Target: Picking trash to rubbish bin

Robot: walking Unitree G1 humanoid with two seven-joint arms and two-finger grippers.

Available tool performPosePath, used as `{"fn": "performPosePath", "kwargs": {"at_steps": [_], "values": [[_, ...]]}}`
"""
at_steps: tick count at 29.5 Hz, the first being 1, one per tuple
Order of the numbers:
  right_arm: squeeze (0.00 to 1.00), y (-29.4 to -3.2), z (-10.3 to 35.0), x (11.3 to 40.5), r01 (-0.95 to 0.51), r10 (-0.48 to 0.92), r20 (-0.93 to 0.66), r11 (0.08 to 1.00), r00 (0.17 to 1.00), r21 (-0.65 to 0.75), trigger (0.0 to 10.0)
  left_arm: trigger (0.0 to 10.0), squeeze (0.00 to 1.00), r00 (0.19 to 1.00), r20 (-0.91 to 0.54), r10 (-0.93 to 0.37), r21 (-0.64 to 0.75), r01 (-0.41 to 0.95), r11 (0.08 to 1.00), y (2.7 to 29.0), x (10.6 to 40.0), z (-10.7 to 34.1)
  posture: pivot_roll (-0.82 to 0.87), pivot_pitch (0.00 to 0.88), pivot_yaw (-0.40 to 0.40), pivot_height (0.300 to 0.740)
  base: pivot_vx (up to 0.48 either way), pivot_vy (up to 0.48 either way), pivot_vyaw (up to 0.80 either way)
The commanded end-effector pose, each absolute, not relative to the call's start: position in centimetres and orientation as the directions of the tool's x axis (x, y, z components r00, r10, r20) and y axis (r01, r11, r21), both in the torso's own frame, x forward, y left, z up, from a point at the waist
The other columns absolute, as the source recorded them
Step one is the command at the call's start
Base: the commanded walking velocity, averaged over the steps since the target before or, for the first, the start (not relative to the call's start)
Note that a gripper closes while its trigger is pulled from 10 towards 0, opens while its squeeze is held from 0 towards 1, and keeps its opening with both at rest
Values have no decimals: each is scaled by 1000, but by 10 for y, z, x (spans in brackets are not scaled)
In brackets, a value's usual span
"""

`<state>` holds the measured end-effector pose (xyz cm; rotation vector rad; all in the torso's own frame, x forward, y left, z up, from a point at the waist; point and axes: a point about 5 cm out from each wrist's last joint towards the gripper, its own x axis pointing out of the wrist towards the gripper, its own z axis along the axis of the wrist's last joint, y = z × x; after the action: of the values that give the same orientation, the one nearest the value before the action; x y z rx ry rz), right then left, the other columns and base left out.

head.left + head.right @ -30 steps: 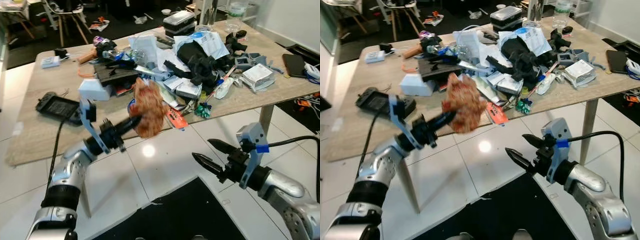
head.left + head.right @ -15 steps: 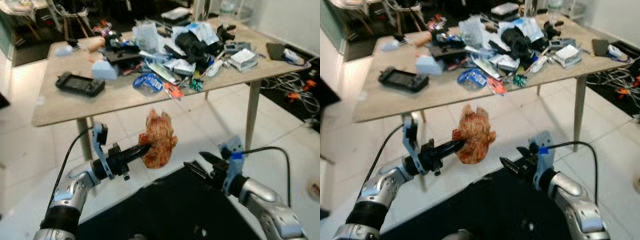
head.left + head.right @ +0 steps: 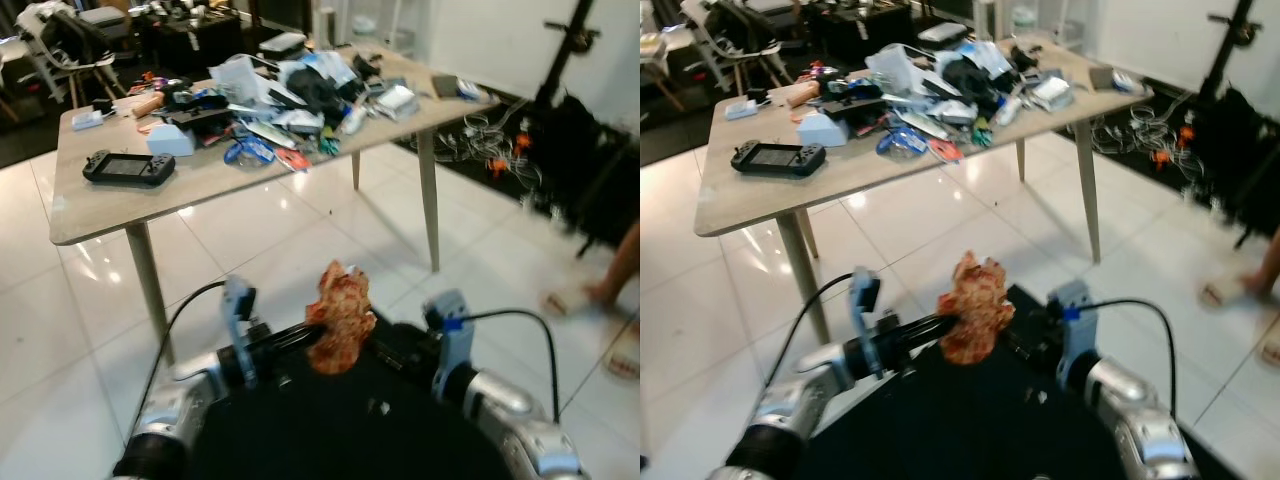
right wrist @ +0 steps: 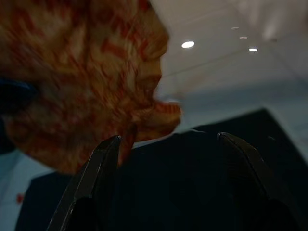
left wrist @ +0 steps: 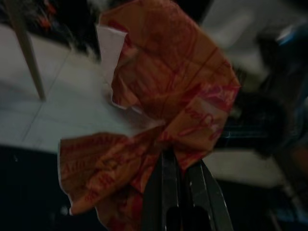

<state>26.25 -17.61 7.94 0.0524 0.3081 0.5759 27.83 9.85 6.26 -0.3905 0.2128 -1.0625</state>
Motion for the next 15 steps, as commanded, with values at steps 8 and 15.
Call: {"fn": "performPosePath", "kwargs": {"at_steps": [8, 15], "values": [[0, -172, 78, 269, -506, 522, -258, 853, 813, 131, 10000, 10000, 0, 622, -71, -780, -313, 728, 610, 80, 286, 52, -108, 71, 108, 740, 0, 0, -800], [0, -169, 78, 274, -494, 512, -237, 859, 826, 136, 10000, 10000, 0, 651, -117, -750, -204, 724, 659, 74, 288, 48, -99, 72, 114, 740, 0, 0, -800]]}}
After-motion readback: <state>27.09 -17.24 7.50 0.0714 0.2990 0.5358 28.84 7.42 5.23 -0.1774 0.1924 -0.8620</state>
